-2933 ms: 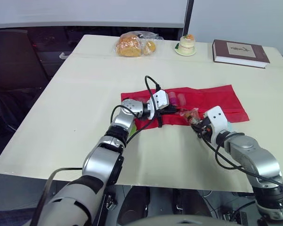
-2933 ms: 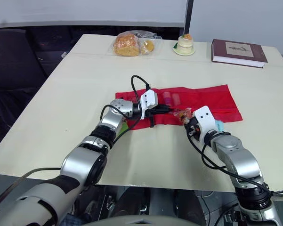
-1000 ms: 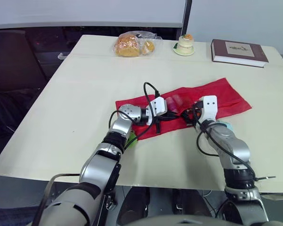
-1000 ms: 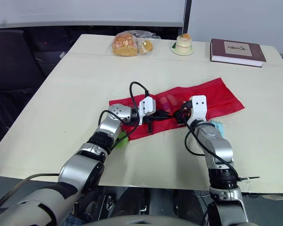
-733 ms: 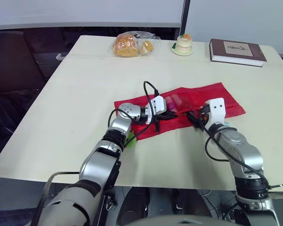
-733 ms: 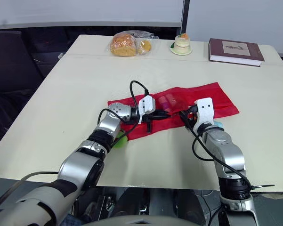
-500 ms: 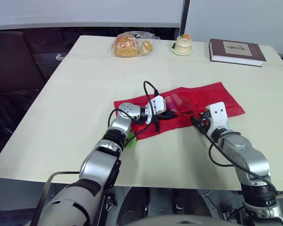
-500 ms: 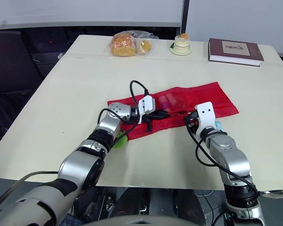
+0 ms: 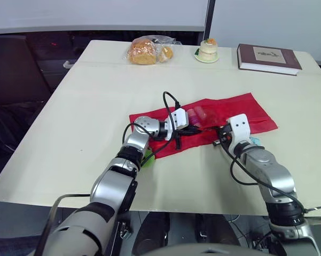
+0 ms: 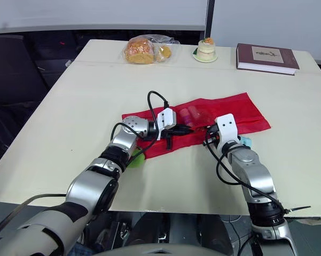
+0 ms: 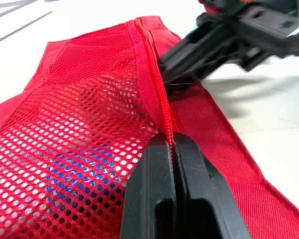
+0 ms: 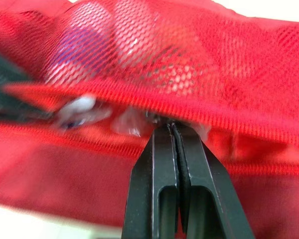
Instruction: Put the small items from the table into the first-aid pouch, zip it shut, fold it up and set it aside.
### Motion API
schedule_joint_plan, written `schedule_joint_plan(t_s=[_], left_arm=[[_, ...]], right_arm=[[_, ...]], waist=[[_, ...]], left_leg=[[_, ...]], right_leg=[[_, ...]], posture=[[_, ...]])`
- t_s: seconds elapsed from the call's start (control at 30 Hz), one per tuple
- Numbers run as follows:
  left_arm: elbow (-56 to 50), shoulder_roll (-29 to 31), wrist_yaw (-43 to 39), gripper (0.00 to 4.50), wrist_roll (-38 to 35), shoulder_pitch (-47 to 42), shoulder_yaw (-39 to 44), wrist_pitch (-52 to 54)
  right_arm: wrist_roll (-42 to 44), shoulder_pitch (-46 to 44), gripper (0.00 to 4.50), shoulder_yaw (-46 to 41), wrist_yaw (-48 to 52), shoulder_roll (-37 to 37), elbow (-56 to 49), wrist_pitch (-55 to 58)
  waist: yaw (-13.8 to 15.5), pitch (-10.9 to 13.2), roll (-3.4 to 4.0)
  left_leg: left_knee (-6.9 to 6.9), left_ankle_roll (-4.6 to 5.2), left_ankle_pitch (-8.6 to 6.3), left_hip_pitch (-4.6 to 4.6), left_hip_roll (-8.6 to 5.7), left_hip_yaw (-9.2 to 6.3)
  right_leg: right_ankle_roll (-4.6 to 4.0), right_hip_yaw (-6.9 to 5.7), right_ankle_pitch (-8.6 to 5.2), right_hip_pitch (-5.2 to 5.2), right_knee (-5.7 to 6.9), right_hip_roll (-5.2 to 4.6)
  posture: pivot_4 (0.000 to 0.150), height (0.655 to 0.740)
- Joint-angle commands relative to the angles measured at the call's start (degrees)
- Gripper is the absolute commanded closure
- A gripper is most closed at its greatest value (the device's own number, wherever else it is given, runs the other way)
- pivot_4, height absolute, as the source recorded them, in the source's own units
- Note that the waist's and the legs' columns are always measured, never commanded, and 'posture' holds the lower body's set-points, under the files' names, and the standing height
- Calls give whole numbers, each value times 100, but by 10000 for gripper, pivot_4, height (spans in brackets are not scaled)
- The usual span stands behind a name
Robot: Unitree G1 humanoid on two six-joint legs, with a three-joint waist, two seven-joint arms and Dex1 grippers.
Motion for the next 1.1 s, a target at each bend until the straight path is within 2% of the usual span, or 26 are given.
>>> schedule_joint_plan(t_s=[0.03, 0.23, 0.37, 0.47, 0.57, 0.77, 0.9, 0.93, 1.1], left_arm=[[-122, -34, -96, 45000, -8, -59, -49, -118], [-126, -27, -125, 45000, 1, -49, -61, -122], [-123, -34, -101, 45000, 6, -54, -59, -133], [-51, 13, -62, 45000, 31, -80, -42, -173], [104, 116, 0, 45000, 89, -186, -13, -254], [507, 463, -121, 45000, 236, -515, -5, -558], [781, 752, -280, 45000, 351, -670, -44, -823], [857, 846, -310, 45000, 377, -716, -36, -873], [1068, 1165, -502, 45000, 380, -813, 22, -984]], right_arm=[[-144, -394, 44378, 63, 1, 110, 234, -484], [-285, -685, 44378, 106, -89, 437, 687, -938], [-351, -534, 44378, 109, -59, 466, 629, -1050], [-203, -24, 44378, 140, 377, 167, -20, -1022], [103, 593, 44378, 43, 1013, -202, -874, -1545], [904, 1885, 44378, -657, 1975, -950, -2095, -2211], [1906, 2522, 32228, -1504, 2375, -1275, -2575, -1991], [2214, 2729, 25901, -1820, 2489, -1376, -2705, -1938], [3297, 3686, 923, -3185, 2995, -1874, -3094, -1894]], waist=[[-2, 0, 0], [-10, 0, 0], [-11, 0, 1], [8, 0, 0], [4, 1, 1], [-22, 1, 0], [-17, 1, 0], [-2, 1, 0], [8, 2, -2]], left_leg=[[0, 0, 0, 0, 0, -1], [-1, 0, 0, -1, 1, -1], [-1, 0, 0, -1, 1, 0], [-1, 0, 0, -3, 1, -2], [-1, 0, 0, -4, 0, 0], [-3, 0, 0, 2, 4, -6], [-3, 0, 0, 5, 7, 0], [-3, 0, 0, 4, 7, 0], [-3, 0, 0, 4, 7, 1]], right_leg=[[0, 0, 0, 0, 0, 0], [0, -1, 0, -1, 0, 1], [0, 0, 0, -1, 0, 0], [0, -2, 0, -1, -2, -1], [0, 0, 0, -1, -5, -2], [1, -4, -1, 2, -5, 7], [1, 1, -1, 1, -2, 7], [1, 1, -1, 1, -2, 7], [1, 0, -1, 4, -7, 6]], posture=[[1500, 7289], [1500, 7289], [1500, 7289], [1500, 7289], [1500, 7289], [1500, 7289], [1500, 7289], [1500, 7289], [1500, 7289]])
